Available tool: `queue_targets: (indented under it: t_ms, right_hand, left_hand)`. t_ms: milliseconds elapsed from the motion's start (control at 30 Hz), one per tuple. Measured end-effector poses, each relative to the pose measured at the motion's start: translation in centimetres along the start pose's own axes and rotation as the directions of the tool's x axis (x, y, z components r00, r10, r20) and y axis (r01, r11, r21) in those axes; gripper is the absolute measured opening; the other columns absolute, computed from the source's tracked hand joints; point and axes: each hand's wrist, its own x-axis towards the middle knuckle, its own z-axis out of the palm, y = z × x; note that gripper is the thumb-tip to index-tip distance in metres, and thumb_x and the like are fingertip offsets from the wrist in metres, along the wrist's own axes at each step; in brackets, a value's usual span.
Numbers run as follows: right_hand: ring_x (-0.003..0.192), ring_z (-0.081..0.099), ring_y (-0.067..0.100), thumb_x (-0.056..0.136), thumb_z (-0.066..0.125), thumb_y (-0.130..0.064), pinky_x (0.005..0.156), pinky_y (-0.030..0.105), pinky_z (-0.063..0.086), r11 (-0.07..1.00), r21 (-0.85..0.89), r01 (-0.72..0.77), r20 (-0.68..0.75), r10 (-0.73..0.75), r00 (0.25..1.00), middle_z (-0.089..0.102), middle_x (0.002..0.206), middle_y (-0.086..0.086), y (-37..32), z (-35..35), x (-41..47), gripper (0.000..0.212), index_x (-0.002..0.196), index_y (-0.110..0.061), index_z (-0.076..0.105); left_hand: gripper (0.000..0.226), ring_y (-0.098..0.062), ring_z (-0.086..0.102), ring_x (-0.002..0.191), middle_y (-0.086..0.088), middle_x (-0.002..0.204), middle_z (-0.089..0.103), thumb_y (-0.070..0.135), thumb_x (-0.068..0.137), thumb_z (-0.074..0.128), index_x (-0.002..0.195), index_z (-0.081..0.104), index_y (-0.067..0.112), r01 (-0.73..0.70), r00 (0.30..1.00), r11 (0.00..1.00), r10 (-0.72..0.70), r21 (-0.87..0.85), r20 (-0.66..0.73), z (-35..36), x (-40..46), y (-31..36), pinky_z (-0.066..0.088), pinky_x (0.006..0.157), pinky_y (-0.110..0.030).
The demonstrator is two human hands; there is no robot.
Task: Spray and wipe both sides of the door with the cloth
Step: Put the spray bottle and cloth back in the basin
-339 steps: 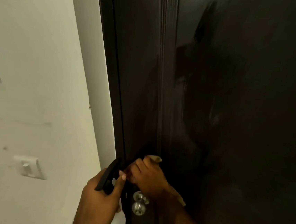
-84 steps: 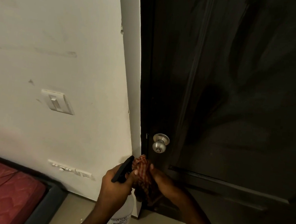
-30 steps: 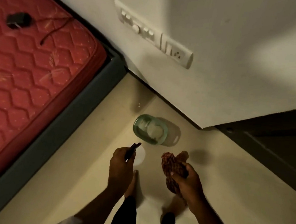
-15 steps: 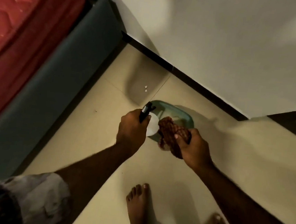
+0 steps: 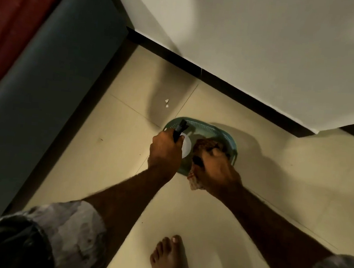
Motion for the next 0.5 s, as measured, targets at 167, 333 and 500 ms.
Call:
queue_targets:
  t_ms: [167,333,500]
  right_hand:
    - [0.125,0.057,0.026,0.102,0.063,-0.042,0.104,0.043,0.055,0.959,-0.246,0.143,0.164,-0.105,0.981,0.059,0.136,0.008,1.0,1.9,0.5,0.035,0.133,-0.026,0.065]
    - [0.101,0.068,0.017,0.1,0.068,-0.033,0.097,0.039,0.059,0.996,0.067,0.065,0.226,-0.079,0.971,0.075,0.107,0.001,1.7,1.1,0.9,0.019,0.107,-0.019,0.078]
    - [0.112,0.067,0.023,0.103,0.061,-0.032,0.092,0.04,0.061,0.985,0.166,-0.045,-0.308,0.095,0.947,0.07,0.12,0.004,0.7,-1.1,1.4,0.022,0.122,-0.023,0.068]
  left_hand:
    - [0.031,-0.027,0.072,0.101,-0.013,0.116,0.077,0.03,0.104,0.065,0.125,0.072,0.008,0.014,1.0,1.0,-0.015,-0.014,-0.017,0.5,0.7,-1.1,0.054,0.078,-0.032]
    - [0.031,-0.016,0.063,0.09,-0.014,0.115,0.077,0.028,0.105,0.064,0.126,0.071,0.007,0.014,1.0,0.999,-0.014,-0.029,-0.015,0.9,1.1,-1.4,0.049,0.075,-0.029]
    - [0.031,-0.028,0.073,0.106,-0.013,0.119,0.076,0.028,0.104,0.065,0.127,0.07,0.008,0.001,1.0,1.0,-0.001,0.016,-0.01,0.8,1.3,-1.2,0.052,0.076,-0.03]
